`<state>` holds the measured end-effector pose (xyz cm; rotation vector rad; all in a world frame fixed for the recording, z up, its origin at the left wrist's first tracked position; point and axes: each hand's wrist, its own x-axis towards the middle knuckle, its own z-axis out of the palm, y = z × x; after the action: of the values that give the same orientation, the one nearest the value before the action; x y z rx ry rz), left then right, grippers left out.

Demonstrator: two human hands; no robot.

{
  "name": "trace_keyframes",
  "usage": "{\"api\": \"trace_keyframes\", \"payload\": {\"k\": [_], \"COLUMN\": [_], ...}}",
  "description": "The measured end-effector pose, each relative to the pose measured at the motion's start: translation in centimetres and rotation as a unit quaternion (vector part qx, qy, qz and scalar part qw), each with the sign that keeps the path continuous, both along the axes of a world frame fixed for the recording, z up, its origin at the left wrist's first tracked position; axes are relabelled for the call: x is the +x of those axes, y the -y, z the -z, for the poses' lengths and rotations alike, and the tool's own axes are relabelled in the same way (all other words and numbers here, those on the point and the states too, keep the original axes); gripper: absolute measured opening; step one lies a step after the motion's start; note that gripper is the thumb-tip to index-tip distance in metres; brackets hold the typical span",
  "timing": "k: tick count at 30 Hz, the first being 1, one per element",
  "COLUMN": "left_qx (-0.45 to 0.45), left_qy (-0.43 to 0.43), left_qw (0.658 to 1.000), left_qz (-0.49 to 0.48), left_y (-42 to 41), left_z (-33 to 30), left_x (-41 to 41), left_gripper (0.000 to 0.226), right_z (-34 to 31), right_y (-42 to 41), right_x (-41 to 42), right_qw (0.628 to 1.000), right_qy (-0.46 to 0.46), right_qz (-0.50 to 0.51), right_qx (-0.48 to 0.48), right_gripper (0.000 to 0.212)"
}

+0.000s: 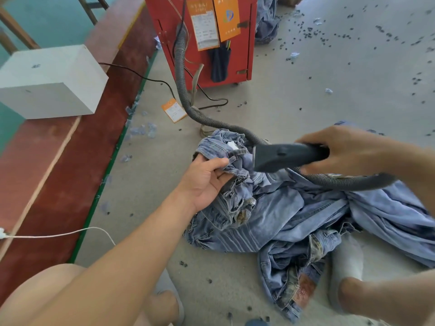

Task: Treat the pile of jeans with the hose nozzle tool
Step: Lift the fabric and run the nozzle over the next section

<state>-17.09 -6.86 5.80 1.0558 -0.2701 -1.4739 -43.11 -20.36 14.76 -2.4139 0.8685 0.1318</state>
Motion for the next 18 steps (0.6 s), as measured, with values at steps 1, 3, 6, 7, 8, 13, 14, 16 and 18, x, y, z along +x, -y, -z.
{"api": "trace_keyframes", "payload": {"k": [1, 3, 6, 7, 8, 13, 14, 16, 18], "left_qx": [-0.011, -0.026, -0.019, -0.010, -0.004, -0.019, -0.018, -0.018, 0.000], "left_qy": [-0.018, -0.041, -0.041, -0.044, -0.053, -0.095, -0.102, -0.109, -0.083], "left_qw": [1.000, 0.999, 0.999, 0.999, 0.998, 0.995, 0.994, 0.994, 0.997], "left_qz": [0.001, 0.007, 0.021, 0.021, 0.017, -0.015, -0.022, -0.016, 0.011], "left_y": [0.0, 0.0, 0.0, 0.1, 0.1, 0.3, 0.4, 0.5, 0.5], "left_z": [-0.2, -0.4, -0.4, -0.4, -0.5, -0.7, -0.6, -0.4, -0.3], "left_x": [0.0, 0.0, 0.0, 0.0, 0.0, 0.1, 0.0, -0.2, -0.6], "left_gripper": [0.034, 0.034, 0.020, 0.018, 0.023, 0.027, 0.029, 0.027, 0.023], "right_z": [0.2, 0.8, 1.7, 1.9, 1.9, 0.9, 0.9, 1.3, 2.0], "right_y": [-0.4, -1.4, -2.7, -3.0, -3.1, -0.9, -0.6, -0.9, -2.3], "right_x": [0.2, 1.0, 2.4, 2.6, 2.7, 1.1, 0.8, 0.8, 1.8], "right_qw": [1.000, 1.000, 0.998, 0.997, 0.996, 0.991, 0.994, 0.998, 0.998], "right_qy": [-0.008, -0.004, 0.032, 0.056, 0.084, 0.115, 0.091, 0.056, 0.057], "right_qz": [-0.012, -0.028, -0.051, -0.049, -0.041, 0.029, 0.030, 0.006, -0.027], "right_qx": [-0.009, -0.001, 0.001, -0.002, -0.008, -0.056, -0.053, -0.023, 0.010], "right_gripper": [0.020, 0.024, 0.030, 0.031, 0.032, 0.025, 0.023, 0.021, 0.027]}}
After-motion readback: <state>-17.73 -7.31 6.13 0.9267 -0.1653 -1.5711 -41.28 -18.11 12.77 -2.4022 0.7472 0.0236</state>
